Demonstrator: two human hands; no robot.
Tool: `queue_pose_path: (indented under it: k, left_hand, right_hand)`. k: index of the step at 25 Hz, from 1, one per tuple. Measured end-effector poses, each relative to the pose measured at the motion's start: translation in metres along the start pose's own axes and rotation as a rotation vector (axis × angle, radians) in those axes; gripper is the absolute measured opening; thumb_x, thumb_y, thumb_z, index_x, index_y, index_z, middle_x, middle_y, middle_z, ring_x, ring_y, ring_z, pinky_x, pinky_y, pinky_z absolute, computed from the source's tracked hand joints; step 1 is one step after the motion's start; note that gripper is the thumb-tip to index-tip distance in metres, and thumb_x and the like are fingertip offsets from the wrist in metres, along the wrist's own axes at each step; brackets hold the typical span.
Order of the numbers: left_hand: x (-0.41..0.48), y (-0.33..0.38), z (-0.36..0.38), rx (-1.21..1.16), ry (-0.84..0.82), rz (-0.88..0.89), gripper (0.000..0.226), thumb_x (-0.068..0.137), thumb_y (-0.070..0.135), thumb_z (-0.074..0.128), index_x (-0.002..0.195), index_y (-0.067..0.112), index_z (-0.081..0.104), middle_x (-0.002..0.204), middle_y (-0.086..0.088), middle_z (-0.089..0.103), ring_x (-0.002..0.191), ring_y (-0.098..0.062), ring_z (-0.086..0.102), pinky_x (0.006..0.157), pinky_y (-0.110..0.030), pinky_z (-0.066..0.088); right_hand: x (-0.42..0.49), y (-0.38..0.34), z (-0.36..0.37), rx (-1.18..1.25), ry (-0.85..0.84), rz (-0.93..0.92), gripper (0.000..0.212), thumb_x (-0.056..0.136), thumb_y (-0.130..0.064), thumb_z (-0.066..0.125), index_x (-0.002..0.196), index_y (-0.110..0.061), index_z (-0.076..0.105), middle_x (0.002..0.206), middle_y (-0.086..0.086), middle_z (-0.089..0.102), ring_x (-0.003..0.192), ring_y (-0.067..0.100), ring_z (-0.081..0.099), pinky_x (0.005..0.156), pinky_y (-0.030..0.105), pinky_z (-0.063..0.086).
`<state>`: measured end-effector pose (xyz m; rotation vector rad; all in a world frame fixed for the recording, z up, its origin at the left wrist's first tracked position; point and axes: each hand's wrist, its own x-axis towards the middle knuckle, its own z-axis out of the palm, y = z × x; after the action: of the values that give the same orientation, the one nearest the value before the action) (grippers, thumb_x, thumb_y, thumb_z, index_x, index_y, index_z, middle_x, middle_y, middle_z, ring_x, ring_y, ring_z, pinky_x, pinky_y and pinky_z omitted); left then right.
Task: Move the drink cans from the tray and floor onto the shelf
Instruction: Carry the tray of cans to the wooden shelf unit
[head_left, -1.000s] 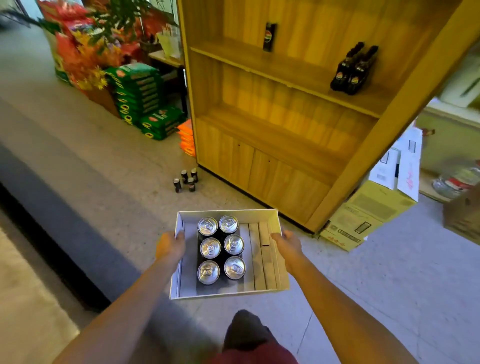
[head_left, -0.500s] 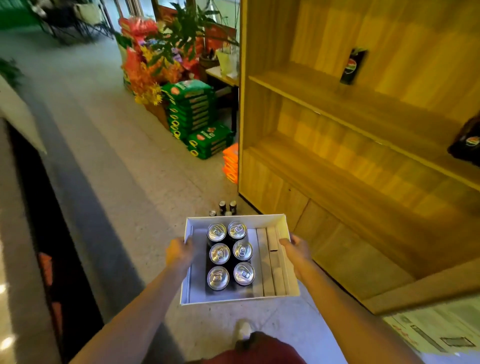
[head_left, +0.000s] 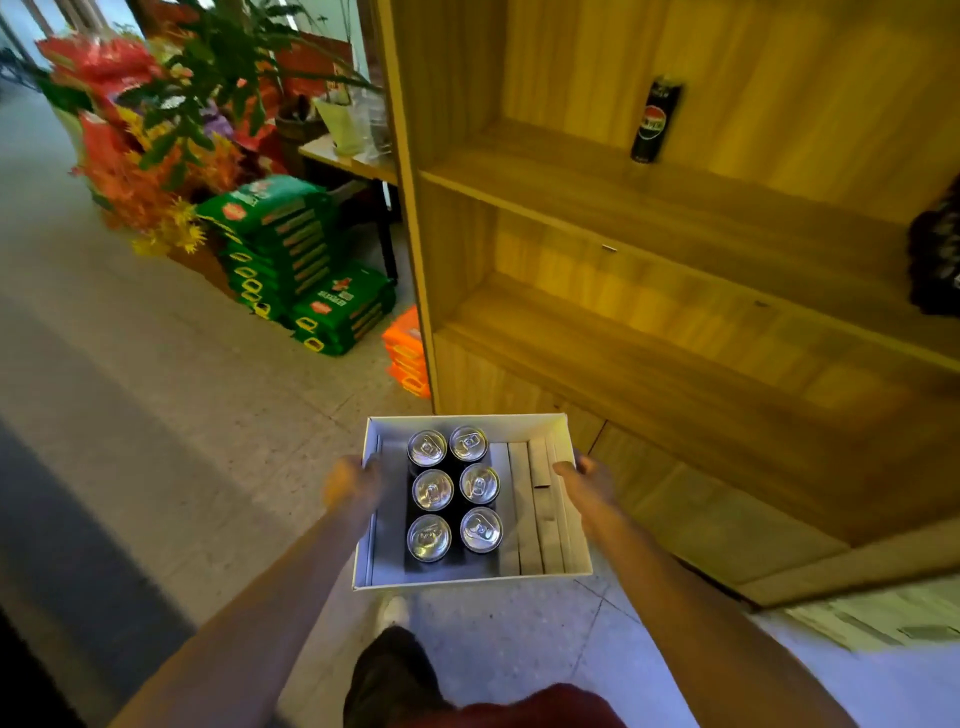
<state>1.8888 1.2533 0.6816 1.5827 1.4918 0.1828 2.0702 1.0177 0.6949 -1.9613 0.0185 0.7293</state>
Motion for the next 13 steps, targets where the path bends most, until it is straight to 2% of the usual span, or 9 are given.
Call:
queue_pose_path:
  k: [2, 4, 7, 8, 10, 13]
  left_hand:
    - [0.048, 0.024, 0.013, 0.072, -0.063, 0.087, 0.048, 0.094, 0.038, 0.051, 0.109, -0.006, 0.063, 0.116, -0.032, 0.063, 0.109, -0.047, 0.063, 0.092, -0.056, 0.053]
    - [0.078, 0.054, 0.027, 0.124, -0.168, 0.172, 0.047, 0.098, 0.033, 0.05, 0.119, -0.008, 0.059, 0.124, -0.034, 0.06, 0.116, -0.046, 0.059, 0.1, -0.057, 0.048]
    - [0.122, 0.086, 0.059, 0.195, -0.31, 0.278, 0.062, 0.094, 0.041, 0.048, 0.132, -0.008, 0.051, 0.135, -0.038, 0.052, 0.121, -0.052, 0.055, 0.103, -0.064, 0.044]
    - [0.113, 0.102, 0.061, 0.227, -0.36, 0.313, 0.066, 0.091, 0.045, 0.047, 0.136, -0.003, 0.049, 0.141, -0.034, 0.049, 0.125, -0.051, 0.052, 0.105, -0.063, 0.043]
    - [0.094, 0.129, 0.063, 0.272, -0.426, 0.387, 0.058, 0.097, 0.038, 0.049, 0.141, 0.0, 0.045, 0.148, -0.028, 0.044, 0.131, -0.047, 0.047, 0.111, -0.053, 0.039]
    - [0.094, 0.132, 0.085, 0.318, -0.457, 0.415, 0.046, 0.101, 0.028, 0.05, 0.132, -0.006, 0.053, 0.136, -0.029, 0.054, 0.123, -0.045, 0.053, 0.102, -0.048, 0.045]
  right_hand:
    - [0.011, 0.0, 0.011, 0.085, 0.092, 0.066, 0.033, 0.098, -0.015, 0.056, 0.13, -0.01, 0.062, 0.102, 0.005, 0.066, 0.089, 0.018, 0.059, 0.073, 0.026, 0.044]
    - [0.01, 0.003, 0.017, 0.179, 0.21, 0.091, 0.025, 0.098, -0.014, 0.056, 0.12, -0.012, 0.067, 0.086, -0.002, 0.065, 0.077, 0.01, 0.058, 0.06, 0.023, 0.042]
    - [-0.004, 0.003, 0.025, 0.297, 0.386, 0.147, 0.015, 0.096, -0.013, 0.056, 0.101, -0.017, 0.07, 0.07, -0.005, 0.059, 0.063, 0.007, 0.052, 0.05, 0.017, 0.041]
    - [-0.007, 0.005, 0.026, 0.328, 0.426, 0.152, 0.015, 0.095, -0.013, 0.057, 0.093, -0.017, 0.07, 0.067, -0.005, 0.058, 0.061, 0.008, 0.05, 0.05, 0.017, 0.04]
    - [-0.012, 0.008, 0.024, 0.365, 0.504, 0.152, 0.017, 0.093, -0.013, 0.059, 0.081, -0.018, 0.069, 0.065, -0.004, 0.055, 0.063, 0.011, 0.049, 0.054, 0.023, 0.039]
    - [-0.009, 0.023, 0.014, 0.342, 0.567, 0.174, 0.026, 0.091, -0.022, 0.064, 0.065, -0.025, 0.067, 0.061, -0.008, 0.053, 0.063, 0.011, 0.048, 0.061, 0.029, 0.038]
